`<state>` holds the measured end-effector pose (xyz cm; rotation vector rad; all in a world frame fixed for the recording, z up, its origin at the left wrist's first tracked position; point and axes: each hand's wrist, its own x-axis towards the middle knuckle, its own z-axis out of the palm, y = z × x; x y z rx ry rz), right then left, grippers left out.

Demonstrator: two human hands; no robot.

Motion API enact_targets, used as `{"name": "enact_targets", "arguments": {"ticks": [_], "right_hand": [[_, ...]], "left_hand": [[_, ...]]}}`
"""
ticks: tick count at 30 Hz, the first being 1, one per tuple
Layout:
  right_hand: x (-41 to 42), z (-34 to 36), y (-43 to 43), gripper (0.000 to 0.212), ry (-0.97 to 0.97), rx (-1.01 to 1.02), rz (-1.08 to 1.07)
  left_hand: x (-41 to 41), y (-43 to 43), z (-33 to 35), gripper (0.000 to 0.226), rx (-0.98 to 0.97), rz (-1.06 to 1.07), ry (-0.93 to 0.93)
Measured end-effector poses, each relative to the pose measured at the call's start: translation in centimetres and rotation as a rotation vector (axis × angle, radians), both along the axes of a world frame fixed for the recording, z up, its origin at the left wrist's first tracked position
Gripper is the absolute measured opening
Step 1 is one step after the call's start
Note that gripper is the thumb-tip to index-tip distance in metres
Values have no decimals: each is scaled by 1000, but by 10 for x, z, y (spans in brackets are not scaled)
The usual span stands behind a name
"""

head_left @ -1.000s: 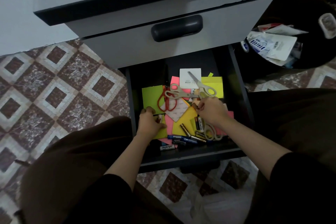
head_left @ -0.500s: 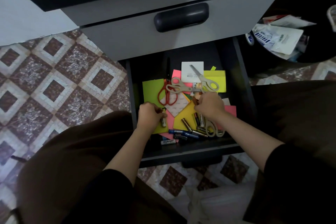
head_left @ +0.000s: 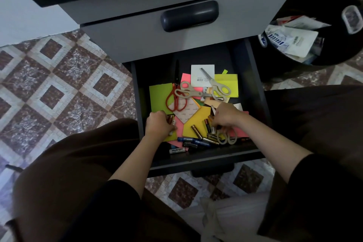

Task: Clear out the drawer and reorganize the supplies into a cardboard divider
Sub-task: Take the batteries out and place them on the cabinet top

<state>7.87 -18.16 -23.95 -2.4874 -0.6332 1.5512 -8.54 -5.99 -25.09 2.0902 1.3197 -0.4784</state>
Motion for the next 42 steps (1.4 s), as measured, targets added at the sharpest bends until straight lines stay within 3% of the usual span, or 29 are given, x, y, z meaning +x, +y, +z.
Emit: {"name": "enact_targets", "arguments": {"ticks": [8, 15, 19, 22, 28, 33, 37, 42], "right_hand": [[-19, 2, -5, 31, -70, 16, 50], [-32, -4, -6, 33, -247, 24, -45], [-35, -4, -3, 22, -256, 57, 15], [-41, -4, -1, 32, -277, 49, 73], [-36, -5, 1, 29, -367, -40, 81], [-36, -6, 1, 33, -334, -81, 108], [-37, -4, 3, 42, -323, -48, 119], [-39, -5, 4, 35, -399, 36, 145]], "left_hand": [[5, -6, -2, 30, -31, 35, 54], [4, -7, -6, 29, -18, 84, 11], [3, -6, -9, 28, -27, 86, -2], [3, -4, -10, 27, -44, 87, -11], [4, -3, -11, 36, -70, 108, -6], [4, -2, -11, 37, -77, 113, -8], [5, -1, -12, 35, -84, 99, -6], [6, -2, -11, 38, -87, 96, 1]]}}
